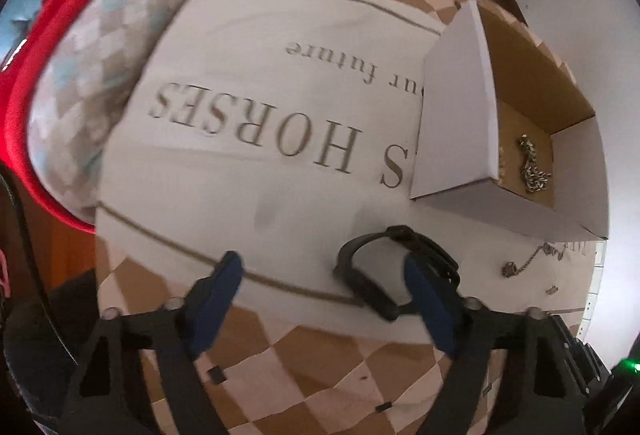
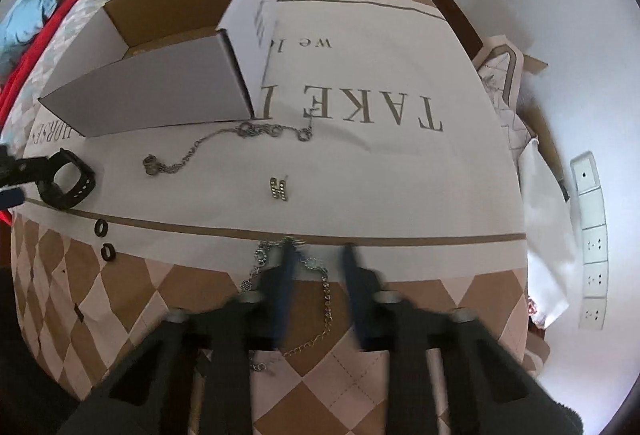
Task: Organize jewelry
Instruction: 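Grasp the black watch band with left tool while right tool grasps the silver chain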
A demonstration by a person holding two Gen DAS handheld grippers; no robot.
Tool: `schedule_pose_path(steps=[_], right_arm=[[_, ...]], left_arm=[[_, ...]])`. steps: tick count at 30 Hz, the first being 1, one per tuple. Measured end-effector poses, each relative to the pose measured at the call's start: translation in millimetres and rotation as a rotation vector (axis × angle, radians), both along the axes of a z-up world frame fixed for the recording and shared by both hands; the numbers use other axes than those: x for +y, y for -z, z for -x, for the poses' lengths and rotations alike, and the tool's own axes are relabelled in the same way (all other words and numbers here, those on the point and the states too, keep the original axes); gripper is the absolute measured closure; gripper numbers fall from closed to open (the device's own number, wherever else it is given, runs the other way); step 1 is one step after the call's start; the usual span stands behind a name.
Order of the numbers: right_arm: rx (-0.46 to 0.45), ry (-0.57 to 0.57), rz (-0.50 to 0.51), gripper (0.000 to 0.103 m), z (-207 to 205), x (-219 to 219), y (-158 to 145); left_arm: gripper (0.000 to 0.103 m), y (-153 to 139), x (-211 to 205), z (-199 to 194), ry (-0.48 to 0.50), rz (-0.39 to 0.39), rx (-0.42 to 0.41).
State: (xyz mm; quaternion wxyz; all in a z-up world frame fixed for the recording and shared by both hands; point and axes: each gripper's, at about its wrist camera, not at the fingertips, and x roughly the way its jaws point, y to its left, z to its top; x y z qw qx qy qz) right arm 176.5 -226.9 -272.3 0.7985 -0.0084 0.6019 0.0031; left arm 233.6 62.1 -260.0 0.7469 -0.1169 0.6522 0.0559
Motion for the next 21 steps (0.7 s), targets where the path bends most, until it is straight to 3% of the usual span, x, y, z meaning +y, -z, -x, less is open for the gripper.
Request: schedule_pose_path(steps=[3,4,5,8,11,21], right_arm=[[-0.004,0.007,-0.018,0.098,-1.0,-3.6,0.4],[-0.006,0.01,-0.026,0.098,-1.2,-4.1,0.1],[-0.004,0.015,-0.038,0.099,-2.5,-7.6,0.1],[0.008,0.059,-0.114,0.101,-3.2,-20.1,-2.2],[0.008,0.106,-0.193,0.101,-0.8,-32.2,-7.5],[-0.101,0.119,-0.27,0.101,15.1,-38.1,-59.3]], left_arm=[[0.06,5.0,-11.5,-2.3,0.047,-0.067,0.006],[0.077,4.0,-16.1,-1.8,0.072,-0.089,-0.008],[0.088,2.0,-21.6,-0.5,0.103,-0.116,-0.024],[0.091,-4.8,-40.7,8.1,0.213,-0.238,-0.071],[0.092,-12.1,-53.2,21.4,0.281,-0.31,-0.106],[0.093,-37.9,-54.2,45.4,0.295,-0.335,-0.15]])
